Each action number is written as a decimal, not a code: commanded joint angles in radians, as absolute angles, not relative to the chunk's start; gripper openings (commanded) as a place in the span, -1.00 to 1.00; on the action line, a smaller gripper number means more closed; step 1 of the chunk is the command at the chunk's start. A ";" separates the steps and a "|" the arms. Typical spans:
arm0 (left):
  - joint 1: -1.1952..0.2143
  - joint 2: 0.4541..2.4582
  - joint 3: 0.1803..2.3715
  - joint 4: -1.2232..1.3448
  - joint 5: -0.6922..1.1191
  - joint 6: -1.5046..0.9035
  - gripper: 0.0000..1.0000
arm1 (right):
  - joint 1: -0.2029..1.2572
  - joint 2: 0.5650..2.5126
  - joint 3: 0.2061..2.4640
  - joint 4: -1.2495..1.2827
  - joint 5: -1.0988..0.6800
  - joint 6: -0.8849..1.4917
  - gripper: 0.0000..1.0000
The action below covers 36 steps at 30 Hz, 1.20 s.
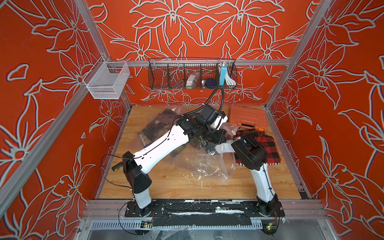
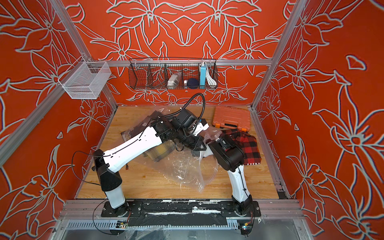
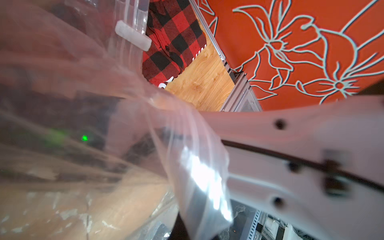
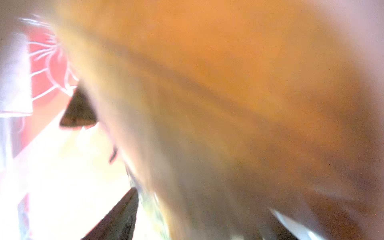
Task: Place the folded shirt into the vacuum bag
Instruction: Place the shirt in the vacuum bag.
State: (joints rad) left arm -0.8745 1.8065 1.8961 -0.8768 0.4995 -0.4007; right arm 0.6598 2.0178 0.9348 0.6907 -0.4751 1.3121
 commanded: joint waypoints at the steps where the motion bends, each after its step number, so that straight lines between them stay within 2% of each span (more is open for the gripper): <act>1: -0.864 1.763 1.879 -0.793 0.520 -0.386 -1.00 | 0.678 1.912 0.847 0.480 -0.386 1.327 0.55; 5: -0.868 1.754 1.857 -0.750 0.547 -0.410 -1.00 | 0.704 1.919 0.857 0.508 -0.400 1.337 0.25; 10: -0.891 1.762 1.867 -0.751 0.549 -0.412 -1.00 | 0.727 2.051 0.957 0.604 -0.399 1.400 -0.18; 14: -0.896 1.764 1.863 -0.746 0.558 -0.413 -1.00 | 0.742 2.091 1.038 0.590 -0.375 1.400 -0.41; 17: -0.900 1.775 1.868 -0.735 0.573 -0.420 -1.00 | 0.765 2.128 1.131 0.571 -0.364 1.397 -0.48; 22: -0.911 1.789 1.882 -0.741 0.579 -0.415 -1.00 | 0.784 2.235 1.305 0.564 -0.341 1.419 -0.50; 25: -0.910 1.773 1.849 -0.743 0.562 -0.405 -1.00 | 0.777 2.274 1.323 0.645 -0.337 1.473 -0.42; 31: -0.857 1.707 1.755 -0.732 0.551 -0.395 -1.00 | 0.766 2.152 1.128 0.736 -0.343 1.477 -0.03; 36: -0.802 1.641 1.682 -0.726 0.546 -0.371 -1.00 | 0.735 2.012 0.887 0.815 -0.350 1.491 0.14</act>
State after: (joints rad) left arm -0.8238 1.6878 1.7130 -0.7502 0.4858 -0.4004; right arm 0.7403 2.0819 0.9752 0.7456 -0.3637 1.4677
